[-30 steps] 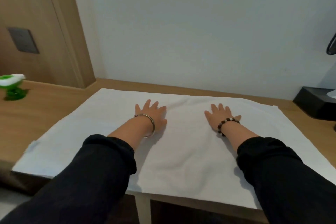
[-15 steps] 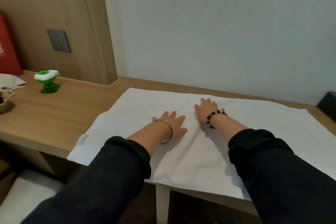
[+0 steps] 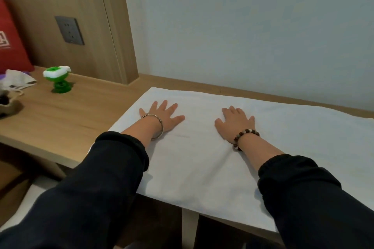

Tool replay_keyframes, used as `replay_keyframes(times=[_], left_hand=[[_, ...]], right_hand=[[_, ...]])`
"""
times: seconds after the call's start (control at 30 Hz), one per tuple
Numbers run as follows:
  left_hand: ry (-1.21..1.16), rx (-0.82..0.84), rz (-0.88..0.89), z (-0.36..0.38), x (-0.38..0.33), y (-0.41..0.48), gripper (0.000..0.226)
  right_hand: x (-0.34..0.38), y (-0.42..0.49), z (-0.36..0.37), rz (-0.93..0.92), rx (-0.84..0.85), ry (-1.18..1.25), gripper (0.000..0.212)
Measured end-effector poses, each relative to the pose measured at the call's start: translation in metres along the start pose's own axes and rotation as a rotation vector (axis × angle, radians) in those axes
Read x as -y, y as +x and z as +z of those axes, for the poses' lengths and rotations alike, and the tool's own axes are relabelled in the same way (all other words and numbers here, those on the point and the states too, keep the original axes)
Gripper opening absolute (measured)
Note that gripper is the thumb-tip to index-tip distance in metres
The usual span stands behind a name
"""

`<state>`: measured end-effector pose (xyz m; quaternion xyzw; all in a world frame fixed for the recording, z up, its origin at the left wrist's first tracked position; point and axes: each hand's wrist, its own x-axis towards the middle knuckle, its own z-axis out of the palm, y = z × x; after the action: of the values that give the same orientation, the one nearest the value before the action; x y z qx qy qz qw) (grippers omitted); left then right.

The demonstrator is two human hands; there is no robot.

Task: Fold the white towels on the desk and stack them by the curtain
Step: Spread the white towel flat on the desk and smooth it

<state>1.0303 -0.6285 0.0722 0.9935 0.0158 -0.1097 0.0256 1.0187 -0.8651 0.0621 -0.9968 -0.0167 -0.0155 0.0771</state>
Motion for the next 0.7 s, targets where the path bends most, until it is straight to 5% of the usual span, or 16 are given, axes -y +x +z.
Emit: replay_keyframes(times=[0.53, 0.7], left_hand=[[0.035, -0.125, 0.074, -0.011, -0.008, 0.05, 0.058], [-0.041, -0.066, -0.099, -0.013, 0.025, 0.073, 0.061]], right_hand=[[-0.011, 0.004, 0.004, 0.069, 0.06, -0.052, 0.063], [-0.013, 0.005, 0.005, 0.071, 0.065, -0.046, 0.063]])
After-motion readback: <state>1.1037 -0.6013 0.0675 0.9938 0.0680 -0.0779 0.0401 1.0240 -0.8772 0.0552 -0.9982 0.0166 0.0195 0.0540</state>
